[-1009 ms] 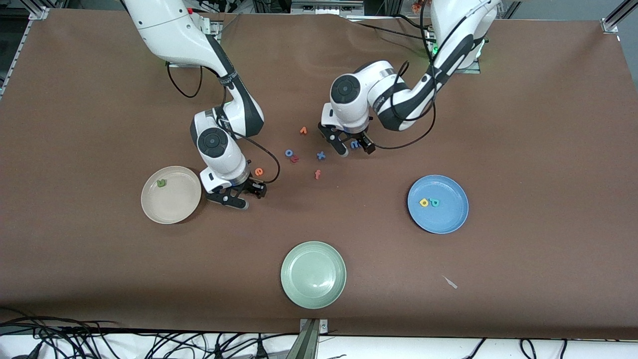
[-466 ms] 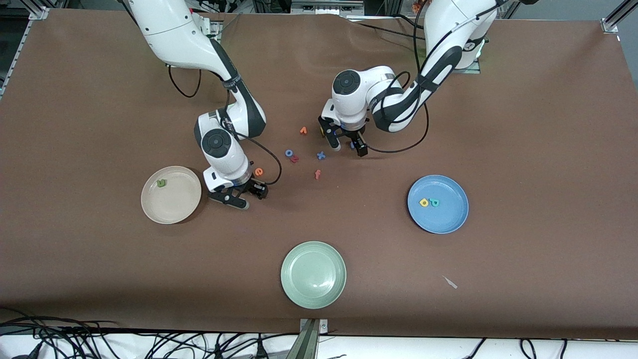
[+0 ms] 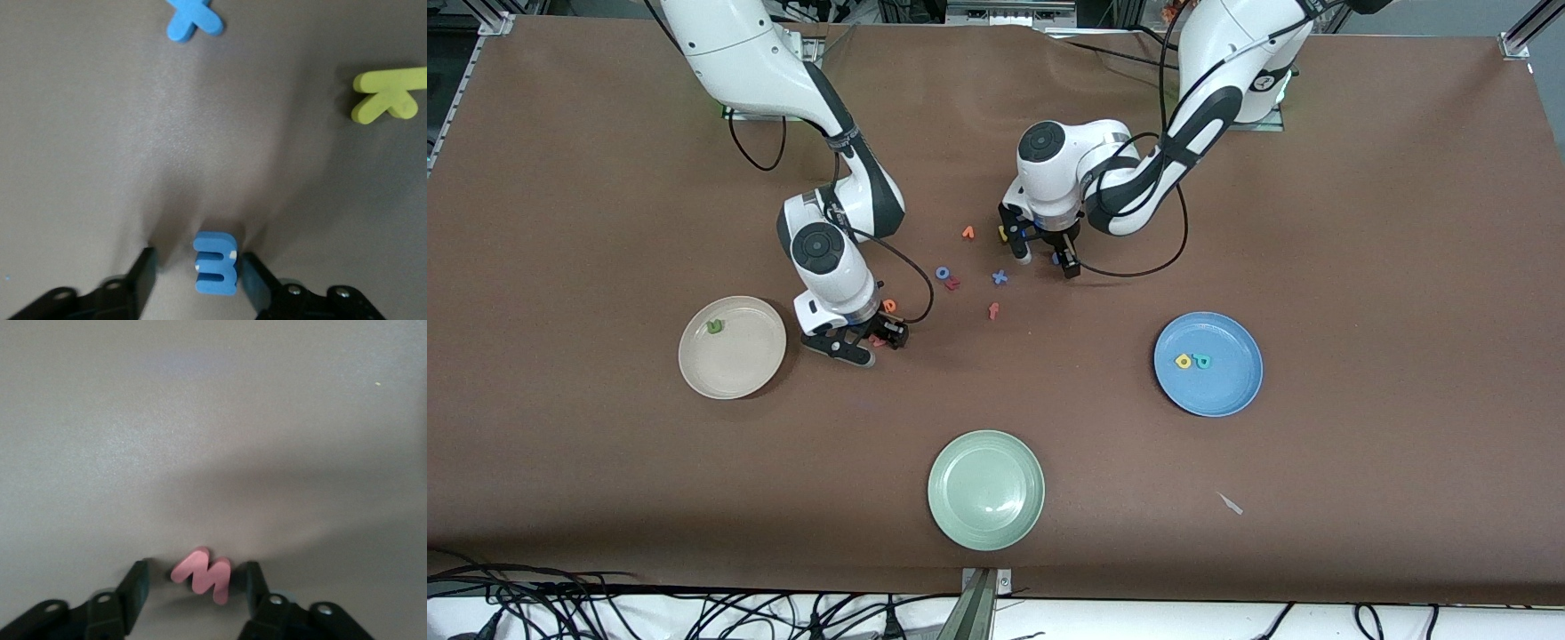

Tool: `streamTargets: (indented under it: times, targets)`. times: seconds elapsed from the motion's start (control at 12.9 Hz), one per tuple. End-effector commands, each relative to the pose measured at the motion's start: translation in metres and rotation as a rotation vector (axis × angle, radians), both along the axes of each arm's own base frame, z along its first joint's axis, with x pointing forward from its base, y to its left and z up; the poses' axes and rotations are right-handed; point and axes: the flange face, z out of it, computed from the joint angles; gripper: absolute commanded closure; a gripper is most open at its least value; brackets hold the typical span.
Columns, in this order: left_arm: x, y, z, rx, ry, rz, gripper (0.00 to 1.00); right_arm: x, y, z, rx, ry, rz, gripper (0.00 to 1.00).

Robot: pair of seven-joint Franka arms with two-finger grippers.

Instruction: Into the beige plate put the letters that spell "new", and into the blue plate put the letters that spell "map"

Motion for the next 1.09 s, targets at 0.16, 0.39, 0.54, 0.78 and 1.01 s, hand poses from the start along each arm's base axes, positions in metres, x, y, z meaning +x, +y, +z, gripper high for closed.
streamTargets:
  times: [0.16,0.39,0.54,0.78,1.01]
  targets:
    - [0.006,-0.001,0.006,-0.002,-0.031,-0.054,1.00,-0.008,-0.005,0.006,0.008,0.001,0.005,0.46]
    - [0.019,0.002,0.023,-0.004,-0.048,-0.091,1.00,-0.006,-0.008,0.002,0.007,-0.005,0.014,0.45]
    - [0.034,0.007,0.046,-0.011,-0.069,-0.108,1.00,-0.005,-0.009,0.002,0.009,-0.017,0.018,0.45]
    - [0.101,0.057,0.077,-0.018,-0.022,-0.130,1.00,-0.001,-0.010,-0.001,0.012,-0.035,0.019,0.45]
    - [0.167,0.135,0.097,-0.024,0.038,-0.103,1.00,-0.002,-0.011,-0.005,0.011,-0.036,0.019,0.57]
